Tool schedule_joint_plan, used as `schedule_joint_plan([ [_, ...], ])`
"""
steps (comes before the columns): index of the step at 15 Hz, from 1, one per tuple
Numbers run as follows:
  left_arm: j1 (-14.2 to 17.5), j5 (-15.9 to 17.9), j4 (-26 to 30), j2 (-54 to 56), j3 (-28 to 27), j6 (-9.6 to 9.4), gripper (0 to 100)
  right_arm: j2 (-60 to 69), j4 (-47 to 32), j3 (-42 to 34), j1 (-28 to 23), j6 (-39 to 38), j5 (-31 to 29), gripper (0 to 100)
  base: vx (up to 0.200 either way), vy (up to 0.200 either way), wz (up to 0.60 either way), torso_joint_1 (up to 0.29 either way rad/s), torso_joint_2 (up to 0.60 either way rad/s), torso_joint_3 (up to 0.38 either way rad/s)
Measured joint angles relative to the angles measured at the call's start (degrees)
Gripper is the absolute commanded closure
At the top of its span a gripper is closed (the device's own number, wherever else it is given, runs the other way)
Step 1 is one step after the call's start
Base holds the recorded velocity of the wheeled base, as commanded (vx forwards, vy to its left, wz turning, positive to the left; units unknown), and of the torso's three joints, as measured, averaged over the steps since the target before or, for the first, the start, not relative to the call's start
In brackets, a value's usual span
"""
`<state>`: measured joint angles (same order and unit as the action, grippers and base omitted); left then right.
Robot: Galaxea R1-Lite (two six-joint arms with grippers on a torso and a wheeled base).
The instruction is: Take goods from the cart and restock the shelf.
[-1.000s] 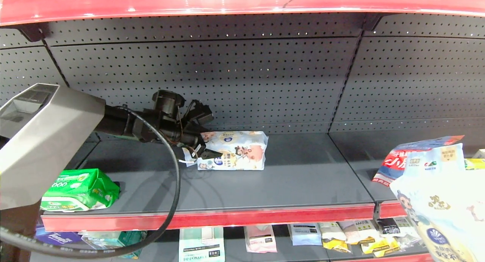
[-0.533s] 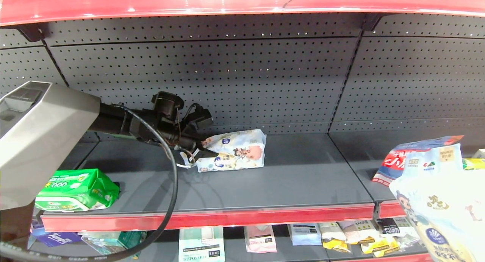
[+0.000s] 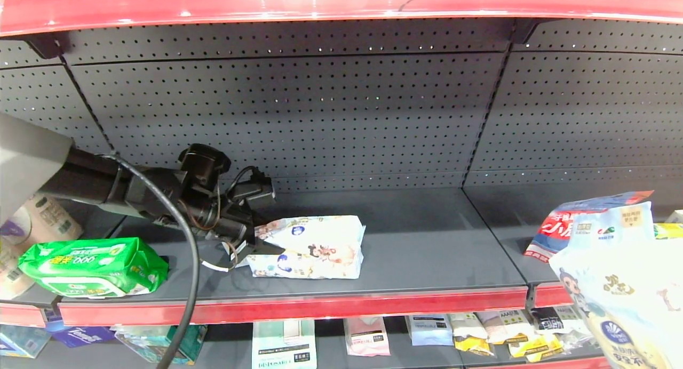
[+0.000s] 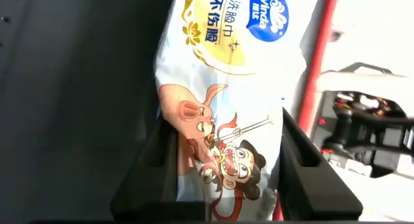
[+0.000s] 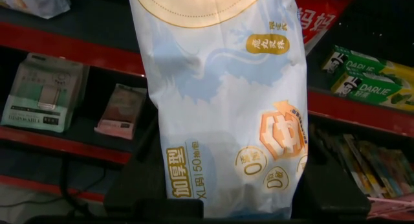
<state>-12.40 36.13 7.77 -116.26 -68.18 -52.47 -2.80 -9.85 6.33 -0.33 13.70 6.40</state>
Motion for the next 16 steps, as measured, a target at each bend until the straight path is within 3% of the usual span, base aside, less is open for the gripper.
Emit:
schedule_joint_plan([
  [3, 0.6, 0.2, -4.8, 2.8, 5.5, -0.82, 100, 0.2, 0.0, 0.0, 0.0, 0.0, 0.0, 100, 0.000, 0.000, 0.00, 0.000, 0.00, 0.000],
  [6, 0.8, 0.1, -6.1, 4.8, 9.8, -0.88, 100, 0.4, 0.0, 0.0, 0.0, 0.0, 0.0, 100, 0.000, 0.000, 0.00, 0.000, 0.00, 0.000],
  [16, 0.8, 0.0, -6.6, 6.2, 12.8, -0.41, 100, 0.7, 0.0, 0.0, 0.0, 0.0, 0.0, 100, 0.000, 0.000, 0.00, 0.000, 0.00, 0.000],
])
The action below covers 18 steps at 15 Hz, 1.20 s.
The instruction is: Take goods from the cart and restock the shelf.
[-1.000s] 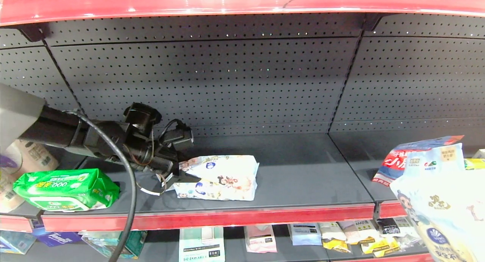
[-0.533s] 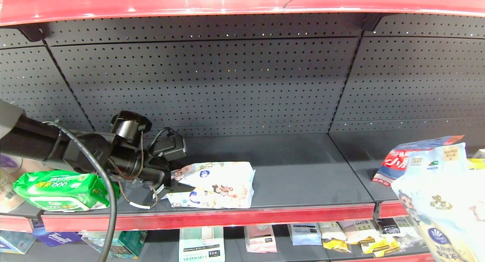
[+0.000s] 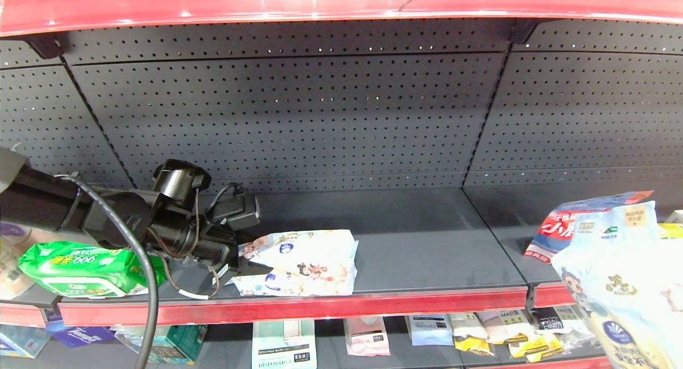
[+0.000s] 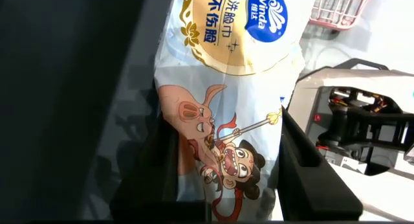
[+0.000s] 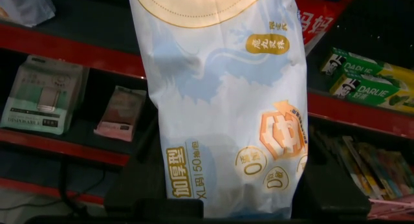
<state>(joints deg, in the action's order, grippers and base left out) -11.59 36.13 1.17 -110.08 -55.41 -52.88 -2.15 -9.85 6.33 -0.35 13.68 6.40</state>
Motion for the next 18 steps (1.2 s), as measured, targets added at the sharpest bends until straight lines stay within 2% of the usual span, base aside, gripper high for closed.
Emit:
schedule_joint_plan([
  [7, 0.0, 0.2, 0.1, 0.1, 0.3, 0.15, 100, -0.2, 0.0, 0.0, 0.0, 0.0, 0.0, 100, 0.000, 0.000, 0.00, 0.000, 0.00, 0.000],
  [11, 0.0, 2.2, 0.1, 0.1, 1.1, -0.24, 100, -0.1, 0.0, 0.0, 0.0, 0.0, 0.0, 100, 0.000, 0.000, 0.00, 0.000, 0.00, 0.000],
  [18, -0.1, 2.4, 0.0, -0.1, 1.4, -0.40, 100, -0.1, 0.0, 0.0, -0.1, -0.1, 0.0, 100, 0.000, 0.000, 0.00, 0.000, 0.00, 0.000],
])
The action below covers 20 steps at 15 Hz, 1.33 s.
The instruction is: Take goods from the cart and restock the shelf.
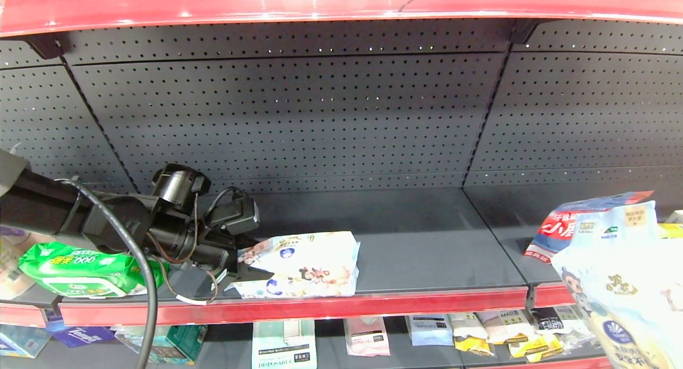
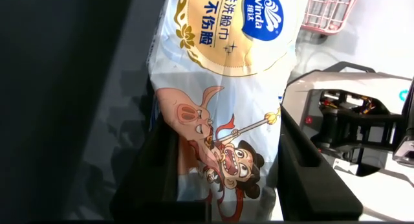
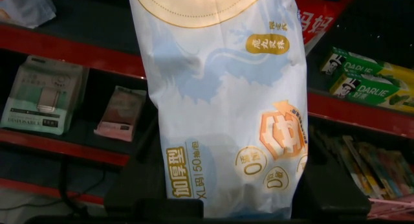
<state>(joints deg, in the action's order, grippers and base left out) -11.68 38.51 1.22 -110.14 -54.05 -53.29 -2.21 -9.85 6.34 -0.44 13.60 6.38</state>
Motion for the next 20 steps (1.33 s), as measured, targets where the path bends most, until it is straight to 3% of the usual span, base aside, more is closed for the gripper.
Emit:
schedule_joint_plan([
  [8, -0.1, -0.2, -1.7, -0.7, 0.0, 0.00, 100, 0.0, 0.0, 0.0, 0.0, 0.0, 0.0, 100, 0.000, 0.000, 0.00, 0.000, 0.00, 0.000],
  [9, -0.1, -0.1, -2.3, -0.8, 0.1, 0.02, 0, 0.0, 0.0, 0.0, 0.0, 0.0, 0.0, 100, 0.000, 0.000, 0.00, 0.000, 0.00, 0.000],
  [16, 0.1, 0.2, -3.8, -0.3, 1.2, 1.15, 0, 0.0, 0.0, 0.0, 0.0, 0.0, 0.0, 100, 0.000, 0.000, 0.00, 0.000, 0.00, 0.000],
  [18, 0.2, 0.2, -4.2, 1.2, 1.1, 3.30, 0, 0.1, 0.0, -0.1, 0.0, -0.2, 0.0, 100, 0.000, 0.000, 0.00, 0.000, 0.00, 0.000],
  [20, 0.1, 0.2, -4.4, 3.5, 1.1, 7.08, 0, 0.1, 0.0, -0.1, 0.0, -0.3, 0.0, 100, 0.000, 0.000, 0.00, 0.000, 0.00, 0.000],
])
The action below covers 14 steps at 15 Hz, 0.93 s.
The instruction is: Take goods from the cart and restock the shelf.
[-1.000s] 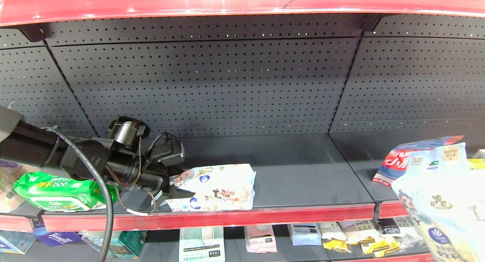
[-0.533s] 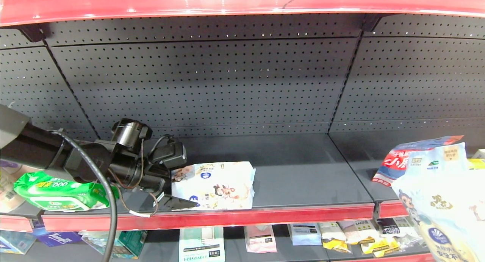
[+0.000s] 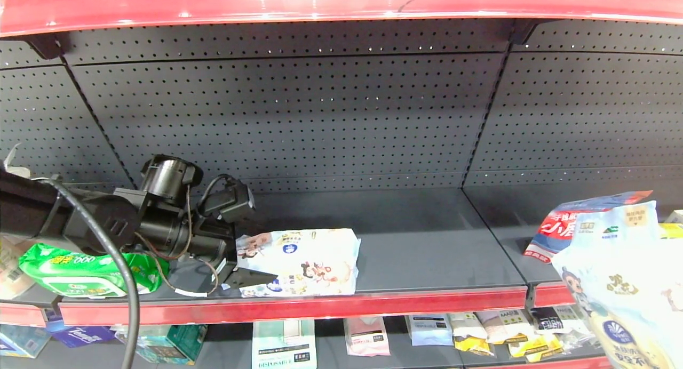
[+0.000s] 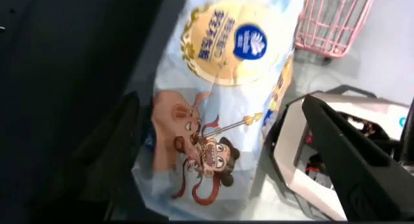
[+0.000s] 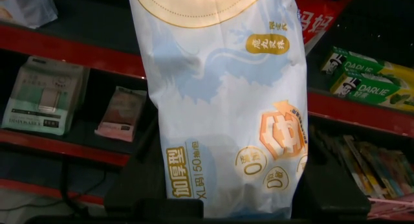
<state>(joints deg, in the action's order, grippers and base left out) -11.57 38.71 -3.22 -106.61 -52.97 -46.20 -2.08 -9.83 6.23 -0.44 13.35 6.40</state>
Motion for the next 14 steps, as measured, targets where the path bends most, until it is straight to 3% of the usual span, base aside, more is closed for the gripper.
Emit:
schedule_joint_plan([
  [2, 0.2, 0.0, -1.0, 2.2, 0.2, 1.84, 0, 0.0, 0.0, 0.0, 0.0, 0.1, 0.0, 100, 0.000, 0.000, 0.00, 0.000, 0.00, 0.000],
  [5, 1.4, -0.1, -2.8, 4.9, 1.3, 3.01, 0, 0.1, 0.0, 0.1, 0.0, 0.1, 0.0, 100, 0.000, 0.000, 0.00, 0.000, 0.00, 0.000],
  [9, 1.7, -1.3, -5.5, 8.4, 2.1, 9.07, 0, 0.4, 0.0, 0.1, 0.0, 0.1, 0.0, 100, 0.000, 0.000, 0.00, 0.000, 0.00, 0.000],
  [11, 1.7, -3.1, -8.4, 9.4, 2.3, 11.50, 0, 0.5, 0.0, 0.1, 0.0, 0.1, 0.0, 100, 0.000, 0.000, 0.00, 0.000, 0.00, 0.000],
  [14, 1.7, -7.8, -16.7, 10.2, 4.6, 17.16, 0, 0.8, 0.0, 0.1, 0.1, 0.1, 0.0, 100, 0.000, 0.000, 0.00, 0.000, 0.00, 0.000],
])
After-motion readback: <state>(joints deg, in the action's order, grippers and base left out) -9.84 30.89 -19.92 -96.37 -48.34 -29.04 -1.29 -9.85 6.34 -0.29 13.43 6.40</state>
